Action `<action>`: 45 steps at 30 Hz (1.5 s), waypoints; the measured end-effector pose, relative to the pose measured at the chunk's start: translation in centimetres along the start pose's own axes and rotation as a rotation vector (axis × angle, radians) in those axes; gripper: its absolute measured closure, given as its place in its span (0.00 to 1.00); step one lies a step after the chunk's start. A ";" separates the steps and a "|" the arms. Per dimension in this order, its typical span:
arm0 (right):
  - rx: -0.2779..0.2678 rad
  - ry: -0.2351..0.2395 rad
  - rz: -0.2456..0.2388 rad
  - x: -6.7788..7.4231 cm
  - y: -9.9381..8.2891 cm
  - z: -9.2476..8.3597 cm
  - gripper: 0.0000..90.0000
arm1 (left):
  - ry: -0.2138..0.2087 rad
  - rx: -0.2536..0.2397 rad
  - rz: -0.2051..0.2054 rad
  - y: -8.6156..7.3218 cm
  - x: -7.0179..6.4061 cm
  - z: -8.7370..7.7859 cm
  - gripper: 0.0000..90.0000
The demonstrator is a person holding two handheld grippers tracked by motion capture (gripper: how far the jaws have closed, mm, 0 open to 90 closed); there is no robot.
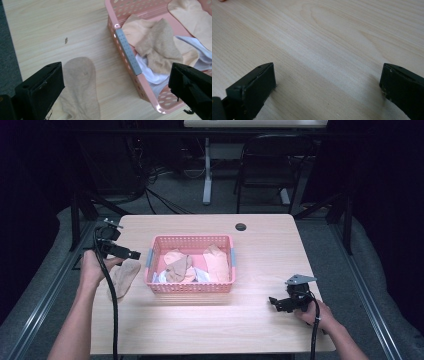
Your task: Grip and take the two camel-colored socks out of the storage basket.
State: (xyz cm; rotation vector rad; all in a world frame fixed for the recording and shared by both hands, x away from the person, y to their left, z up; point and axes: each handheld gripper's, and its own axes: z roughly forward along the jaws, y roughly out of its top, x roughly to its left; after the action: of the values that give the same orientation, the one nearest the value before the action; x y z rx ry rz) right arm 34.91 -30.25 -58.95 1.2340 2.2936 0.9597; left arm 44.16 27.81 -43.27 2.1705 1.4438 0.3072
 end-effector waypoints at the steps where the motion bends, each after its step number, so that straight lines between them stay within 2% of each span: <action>1: 0.000 0.000 0.000 0.0 0.0 0.0 0.00 | -0.002 0.003 0.005 0.2 -0.2 0.1 0.00; 8: 0.000 0.000 0.000 0.0 0.0 0.0 0.00 | -0.022 0.000 0.037 1.6 -1.8 1.1 0.00; 11: -0.001 0.000 0.000 0.0 0.0 0.0 0.00 | -0.028 0.019 0.061 2.1 -2.6 1.6 0.00; 20: -0.001 0.001 0.000 0.0 0.0 0.0 0.00 | -0.042 0.030 0.105 3.3 -4.7 2.8 0.00; 34: -0.001 0.000 0.000 0.0 0.0 0.0 0.00 | -0.082 0.037 0.154 4.4 -8.0 5.2 0.00; 45: 0.000 0.000 0.000 0.0 0.0 0.0 0.00 | -0.094 0.075 0.194 5.1 -10.4 7.6 0.00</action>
State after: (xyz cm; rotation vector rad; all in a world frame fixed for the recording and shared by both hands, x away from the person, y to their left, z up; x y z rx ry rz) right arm 34.91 -30.26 -58.95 1.2335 2.2937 0.9605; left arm 47.38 14.67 -46.09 2.3580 1.2141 0.2180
